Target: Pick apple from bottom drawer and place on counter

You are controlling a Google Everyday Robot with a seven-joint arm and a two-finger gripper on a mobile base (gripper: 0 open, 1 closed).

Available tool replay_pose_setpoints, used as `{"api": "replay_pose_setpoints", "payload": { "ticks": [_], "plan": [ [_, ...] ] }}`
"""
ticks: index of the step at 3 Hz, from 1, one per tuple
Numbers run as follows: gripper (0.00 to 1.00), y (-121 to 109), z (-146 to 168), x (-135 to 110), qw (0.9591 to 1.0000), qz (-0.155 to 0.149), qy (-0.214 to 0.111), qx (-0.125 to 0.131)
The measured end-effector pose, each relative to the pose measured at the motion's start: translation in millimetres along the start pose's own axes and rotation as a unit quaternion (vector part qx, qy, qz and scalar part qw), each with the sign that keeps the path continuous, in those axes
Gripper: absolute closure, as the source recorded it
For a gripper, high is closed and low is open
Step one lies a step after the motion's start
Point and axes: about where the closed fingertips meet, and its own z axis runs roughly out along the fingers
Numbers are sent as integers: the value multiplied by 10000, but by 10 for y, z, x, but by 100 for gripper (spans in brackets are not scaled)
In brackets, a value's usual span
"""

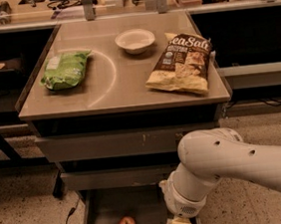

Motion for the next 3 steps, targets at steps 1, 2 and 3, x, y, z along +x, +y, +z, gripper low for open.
{"api": "replay_pose_setpoints", "payload": {
  "ticks": [1,2,3],
  "plan": [
    [0,-76,344,85,9997,177,-144,-118],
    [0,-356,932,373,9975,623,-336,-79],
    [0,-743,1354,635,9935,1008,-494,185]
  ]
}}
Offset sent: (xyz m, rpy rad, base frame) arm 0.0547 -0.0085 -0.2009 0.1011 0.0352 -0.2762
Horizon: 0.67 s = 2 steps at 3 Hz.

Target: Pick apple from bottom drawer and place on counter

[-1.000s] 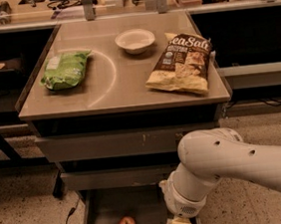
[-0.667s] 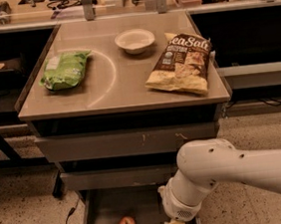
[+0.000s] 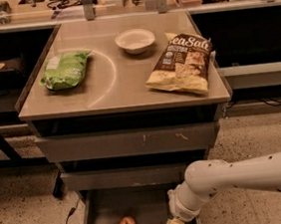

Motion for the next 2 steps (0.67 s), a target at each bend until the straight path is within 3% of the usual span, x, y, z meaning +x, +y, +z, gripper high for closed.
{"api": "replay_pose_setpoints", "payload": {
  "ticks": [1,2],
  "plan": [
    [0,-253,235,130,9988,383,-301,-26],
    [0,-262,297,134,9985,421,-333,-79]
  ]
}}
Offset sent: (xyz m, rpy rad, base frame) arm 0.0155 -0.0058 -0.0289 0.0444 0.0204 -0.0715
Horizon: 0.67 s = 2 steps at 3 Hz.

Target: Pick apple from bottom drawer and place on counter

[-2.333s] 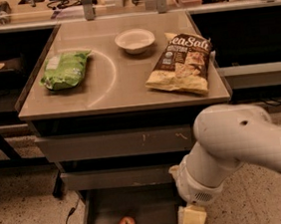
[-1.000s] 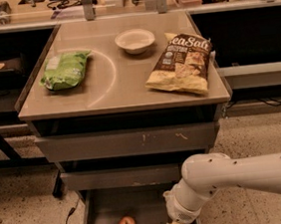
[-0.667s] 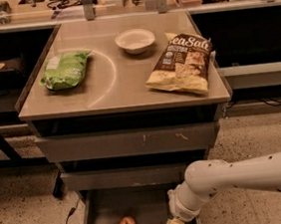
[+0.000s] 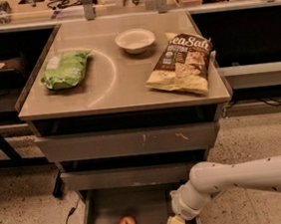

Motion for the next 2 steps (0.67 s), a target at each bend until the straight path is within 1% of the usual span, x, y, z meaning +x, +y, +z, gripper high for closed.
{"api": "replay_pose_setpoints", "payload": {
  "ticks": [1,2],
  "plan": [
    [0,-35,159,21,9999,-116,-65,-78],
    [0,-270,493,-16,9990,-328,-305,-23]
  ]
}}
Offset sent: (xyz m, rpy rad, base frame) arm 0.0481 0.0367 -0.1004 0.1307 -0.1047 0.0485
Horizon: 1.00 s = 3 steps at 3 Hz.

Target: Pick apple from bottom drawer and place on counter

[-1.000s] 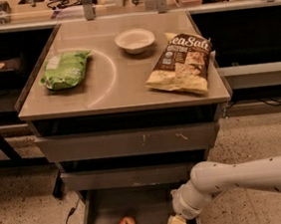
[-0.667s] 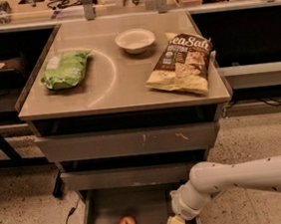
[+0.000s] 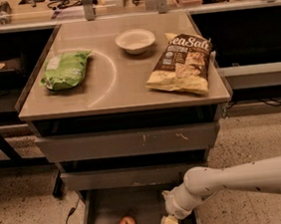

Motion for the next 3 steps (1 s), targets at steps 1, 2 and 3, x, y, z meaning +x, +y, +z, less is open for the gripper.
{"api": "replay_pose_setpoints", "payload": {
  "ticks": [1,2,3],
  "plan": [
    [0,-210,448,23,9997,-129,-207,-14],
    [0,-210,448,23,9997,-129,-207,-14],
    [0,-190,671,46,9992,-139,-325,-189]
  ]
}}
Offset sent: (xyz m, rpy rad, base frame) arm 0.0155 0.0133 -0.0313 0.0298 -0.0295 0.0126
